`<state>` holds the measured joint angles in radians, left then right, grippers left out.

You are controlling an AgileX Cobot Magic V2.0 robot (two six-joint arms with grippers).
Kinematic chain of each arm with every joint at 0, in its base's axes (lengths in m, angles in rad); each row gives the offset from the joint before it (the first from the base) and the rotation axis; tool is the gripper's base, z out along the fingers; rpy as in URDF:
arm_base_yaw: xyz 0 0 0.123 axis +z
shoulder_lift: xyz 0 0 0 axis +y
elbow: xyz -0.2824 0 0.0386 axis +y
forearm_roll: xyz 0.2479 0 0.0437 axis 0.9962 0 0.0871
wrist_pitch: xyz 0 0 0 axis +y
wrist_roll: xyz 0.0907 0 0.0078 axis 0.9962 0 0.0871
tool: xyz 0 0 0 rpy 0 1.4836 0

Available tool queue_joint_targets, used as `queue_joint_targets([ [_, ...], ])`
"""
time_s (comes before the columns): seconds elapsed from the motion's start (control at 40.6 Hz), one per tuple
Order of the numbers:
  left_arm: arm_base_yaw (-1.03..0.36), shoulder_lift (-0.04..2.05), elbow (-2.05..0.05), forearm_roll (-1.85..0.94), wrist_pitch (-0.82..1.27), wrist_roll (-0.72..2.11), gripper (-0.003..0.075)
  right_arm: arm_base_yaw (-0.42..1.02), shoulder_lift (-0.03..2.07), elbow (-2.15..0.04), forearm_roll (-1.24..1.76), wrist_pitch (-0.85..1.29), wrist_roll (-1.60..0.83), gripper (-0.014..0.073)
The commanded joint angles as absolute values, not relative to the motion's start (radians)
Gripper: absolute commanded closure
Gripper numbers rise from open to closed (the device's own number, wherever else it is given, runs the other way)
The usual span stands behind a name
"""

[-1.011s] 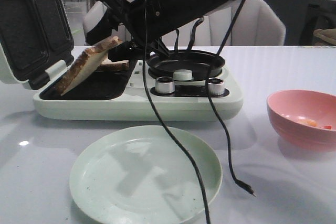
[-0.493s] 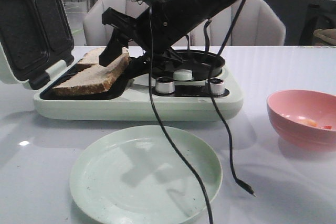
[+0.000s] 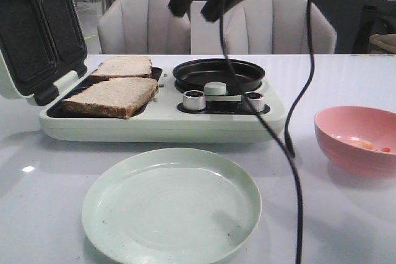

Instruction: Make breakfast with bread and shrimp

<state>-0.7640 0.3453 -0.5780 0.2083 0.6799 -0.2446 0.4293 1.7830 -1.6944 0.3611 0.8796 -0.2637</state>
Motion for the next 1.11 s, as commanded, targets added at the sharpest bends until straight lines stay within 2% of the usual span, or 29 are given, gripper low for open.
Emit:
queue_joint_targets([
  [0.0, -0.773, 0.354, -0.607, 0.223, 0.609, -0.242, 0.0244, 0.423, 1.601, -1.661, 0.305, 0.859, -0.255, 0.0155],
  [0.419, -0.773, 0.354, -0.607, 0.223, 0.607, -0.242, 0.0244, 0.416, 0.956, -1.094, 0.179, 0.751, -0.241, 0.0155],
  [0.739, -0.773, 0.354, -0.607, 0.223, 0.607, -0.242, 0.0244, 0.339, 0.454, -0.727, 0.173, 0.722, -0.222, 0.0155],
  [0.863, -0.773, 0.354, -0.607, 0.223, 0.607, -0.242, 0.0244, 0.337, 0.346, -0.627, 0.175, 0.722, -0.204, 0.0155],
  [1.085, -0.773, 0.354, -0.607, 0.223, 0.615, -0.242, 0.0244, 0.337, 0.326, -0.594, 0.176, 0.716, -0.204, 0.0154],
])
